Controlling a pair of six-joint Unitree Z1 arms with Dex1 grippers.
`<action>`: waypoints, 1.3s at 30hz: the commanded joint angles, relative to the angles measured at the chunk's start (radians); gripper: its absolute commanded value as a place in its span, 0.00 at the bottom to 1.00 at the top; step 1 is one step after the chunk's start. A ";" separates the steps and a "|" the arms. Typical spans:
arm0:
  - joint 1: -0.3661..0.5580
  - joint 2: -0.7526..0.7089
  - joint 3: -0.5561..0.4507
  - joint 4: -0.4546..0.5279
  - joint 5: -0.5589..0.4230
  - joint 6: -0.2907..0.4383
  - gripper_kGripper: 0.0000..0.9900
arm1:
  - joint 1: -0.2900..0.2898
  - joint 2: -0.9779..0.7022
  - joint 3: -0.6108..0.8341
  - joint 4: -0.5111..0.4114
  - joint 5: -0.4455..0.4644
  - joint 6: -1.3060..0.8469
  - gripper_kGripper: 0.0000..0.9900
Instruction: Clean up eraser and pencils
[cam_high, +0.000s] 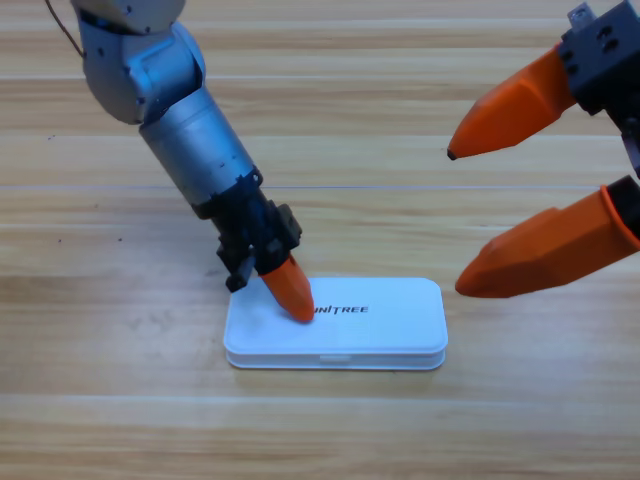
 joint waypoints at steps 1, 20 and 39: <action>-0.056 0.016 0.084 -0.077 0.049 -0.034 0.00 | -0.013 -0.013 0.035 -0.018 0.015 0.012 1.00; -0.107 -0.394 0.169 -0.041 0.218 -0.077 0.00 | -0.013 0.001 0.037 -0.018 0.015 0.013 1.00; -0.342 -0.692 0.093 0.091 0.134 -0.141 0.00 | -0.013 0.005 0.043 -0.018 0.015 0.016 1.00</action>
